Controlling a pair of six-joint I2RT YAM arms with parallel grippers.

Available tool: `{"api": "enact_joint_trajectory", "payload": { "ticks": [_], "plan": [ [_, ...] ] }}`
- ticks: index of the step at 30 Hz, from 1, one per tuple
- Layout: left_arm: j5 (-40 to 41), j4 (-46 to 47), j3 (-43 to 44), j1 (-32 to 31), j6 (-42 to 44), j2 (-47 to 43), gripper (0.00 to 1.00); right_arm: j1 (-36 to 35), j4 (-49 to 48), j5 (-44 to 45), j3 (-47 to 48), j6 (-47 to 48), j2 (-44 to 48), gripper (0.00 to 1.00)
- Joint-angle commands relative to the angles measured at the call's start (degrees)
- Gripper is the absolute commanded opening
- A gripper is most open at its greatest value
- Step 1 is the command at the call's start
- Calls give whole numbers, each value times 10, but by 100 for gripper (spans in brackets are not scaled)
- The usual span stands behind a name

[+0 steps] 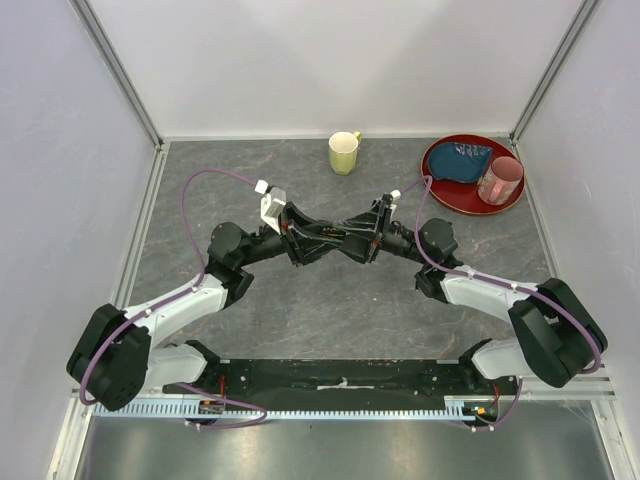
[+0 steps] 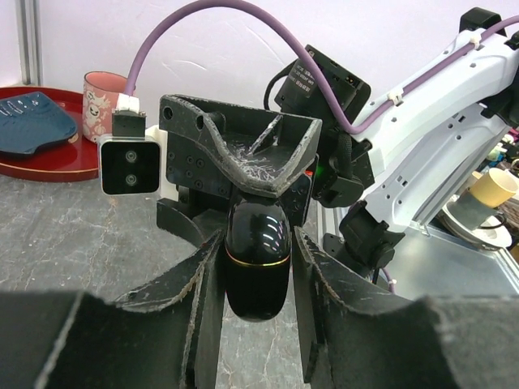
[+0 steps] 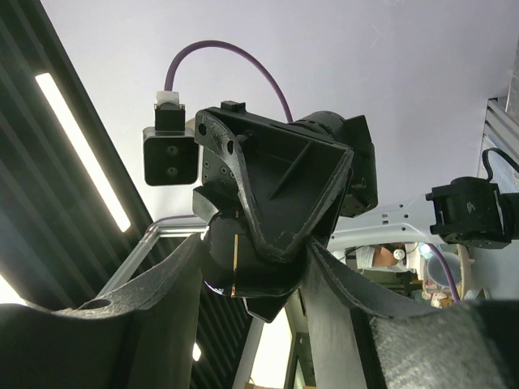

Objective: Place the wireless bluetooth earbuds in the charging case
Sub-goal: Pick up the charging case at the center of the board.

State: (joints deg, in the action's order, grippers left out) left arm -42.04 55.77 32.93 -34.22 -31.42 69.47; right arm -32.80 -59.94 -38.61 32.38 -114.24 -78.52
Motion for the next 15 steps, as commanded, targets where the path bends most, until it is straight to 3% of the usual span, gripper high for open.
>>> {"api": "enact_joint_trajectory", "payload": {
  "ticks": [1,15],
  "plan": [
    [-5,17,-11,-4,14,-20,43,-2,-72,19,-1,-24,3,13],
    [-16,28,-16,-4,24,-22,32,-2,-67,16,0,-25,9,13]
  ]
}}
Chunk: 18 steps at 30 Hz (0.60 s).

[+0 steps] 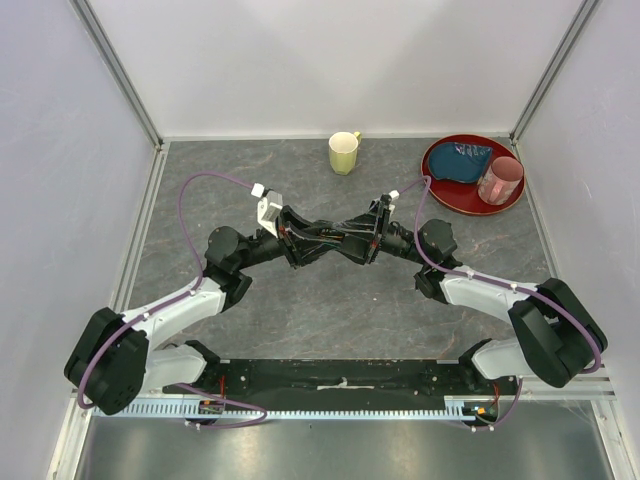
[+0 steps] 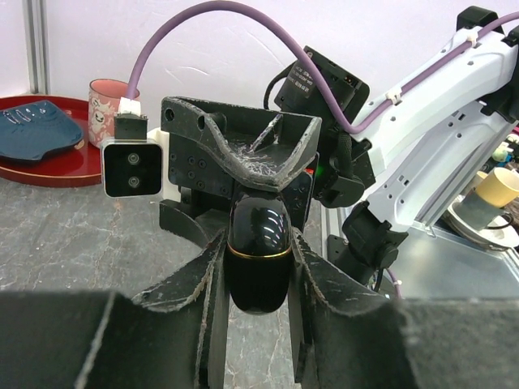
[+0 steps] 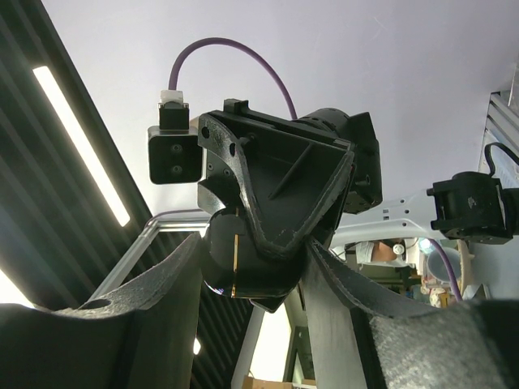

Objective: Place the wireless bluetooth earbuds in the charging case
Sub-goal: Pick up the charging case at the center of the board.

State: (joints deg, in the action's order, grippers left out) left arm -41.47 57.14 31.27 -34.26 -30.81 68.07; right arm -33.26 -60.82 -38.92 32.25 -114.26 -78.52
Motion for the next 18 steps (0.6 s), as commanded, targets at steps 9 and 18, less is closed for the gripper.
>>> {"api": "enact_joint_trajectory", "payload": {
  "ticks": [9,18],
  "plan": [
    [-34,17,-2,-4,27,-8,16,3,-57,16,5,-27,10,13],
    [-42,58,-7,-3,21,-7,2,3,-37,10,5,10,15,51]
  ]
}}
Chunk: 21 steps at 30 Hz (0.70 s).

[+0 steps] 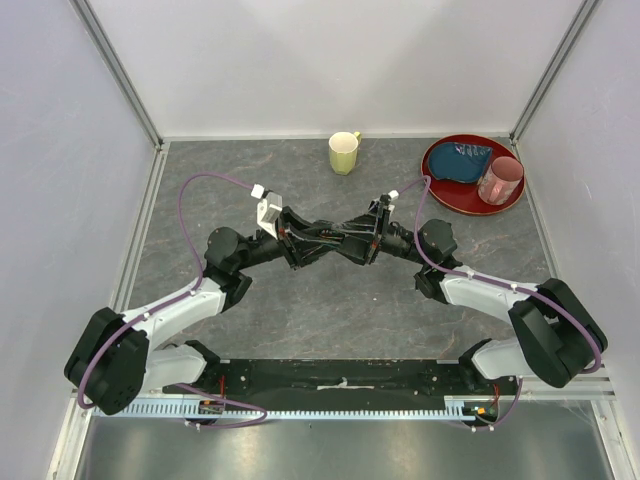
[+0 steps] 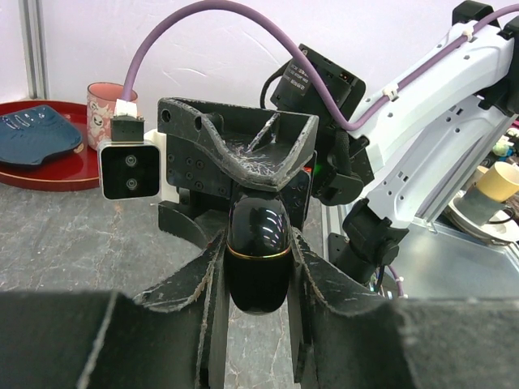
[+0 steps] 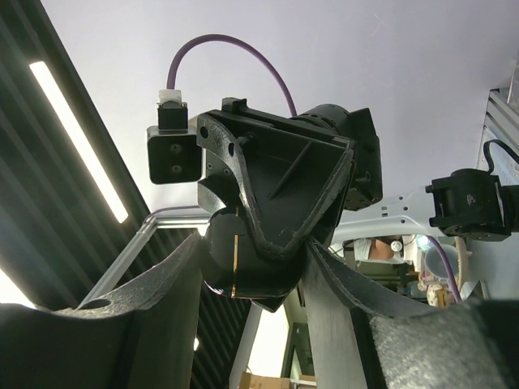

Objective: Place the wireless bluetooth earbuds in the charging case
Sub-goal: Pick up the charging case at the center of the board.

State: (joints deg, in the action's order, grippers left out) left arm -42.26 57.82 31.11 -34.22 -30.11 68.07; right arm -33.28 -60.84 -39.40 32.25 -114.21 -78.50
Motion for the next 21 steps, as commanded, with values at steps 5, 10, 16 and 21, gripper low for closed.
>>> {"api": "enact_joint_trajectory", "payload": {
  "ticks": [5,10,16,21],
  "plan": [
    [-34,125,-32,-4,12,-8,2,4,74,22,29,98,52,70],
    [-18,205,-60,-8,28,-9,2,4,207,26,61,198,77,81],
    [6,254,-98,-9,58,-14,2,3,550,104,155,424,127,83],
    [25,243,-112,-9,87,-34,2,3,749,205,255,698,173,83]
  ]
}}
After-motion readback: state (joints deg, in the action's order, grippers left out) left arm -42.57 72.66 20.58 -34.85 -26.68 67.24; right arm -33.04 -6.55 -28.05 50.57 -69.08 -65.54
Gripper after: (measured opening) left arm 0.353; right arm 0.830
